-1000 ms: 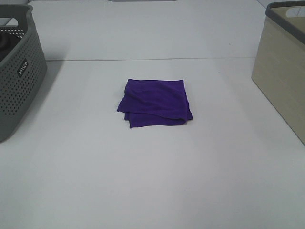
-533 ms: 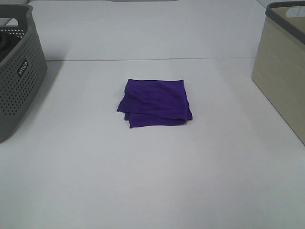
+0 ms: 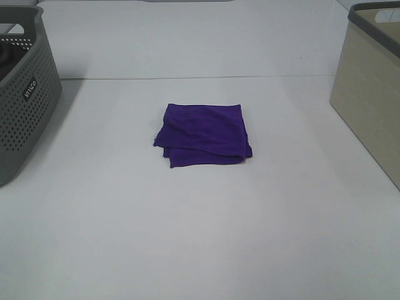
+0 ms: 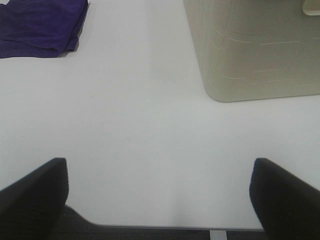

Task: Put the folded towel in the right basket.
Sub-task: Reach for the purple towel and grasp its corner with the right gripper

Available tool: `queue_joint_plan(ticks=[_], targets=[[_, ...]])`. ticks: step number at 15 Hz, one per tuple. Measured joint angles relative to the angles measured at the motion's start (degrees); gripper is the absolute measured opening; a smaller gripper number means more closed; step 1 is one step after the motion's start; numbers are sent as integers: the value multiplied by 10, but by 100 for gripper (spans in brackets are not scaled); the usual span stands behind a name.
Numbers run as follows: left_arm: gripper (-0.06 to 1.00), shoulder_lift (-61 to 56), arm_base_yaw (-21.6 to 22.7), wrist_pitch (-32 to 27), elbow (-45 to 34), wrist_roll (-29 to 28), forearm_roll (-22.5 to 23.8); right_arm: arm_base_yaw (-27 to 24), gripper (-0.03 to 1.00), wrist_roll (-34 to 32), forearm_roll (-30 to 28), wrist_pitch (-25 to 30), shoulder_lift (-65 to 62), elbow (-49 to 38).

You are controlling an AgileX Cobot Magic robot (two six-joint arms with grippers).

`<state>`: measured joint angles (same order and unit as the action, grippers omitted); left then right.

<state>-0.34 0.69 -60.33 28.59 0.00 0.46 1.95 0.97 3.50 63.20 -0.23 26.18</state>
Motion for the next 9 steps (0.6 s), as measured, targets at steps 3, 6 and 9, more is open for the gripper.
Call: queue_joint_plan(ticks=[3,6,9], targets=[[99,0,0,0,0,0,0,0,94,0,0,0,0,0],[99,0,0,0,0,0,2,0,94,1,0,0,0,0],[99,0,0,0,0,0,4,0,94,2,0,0,0,0]])
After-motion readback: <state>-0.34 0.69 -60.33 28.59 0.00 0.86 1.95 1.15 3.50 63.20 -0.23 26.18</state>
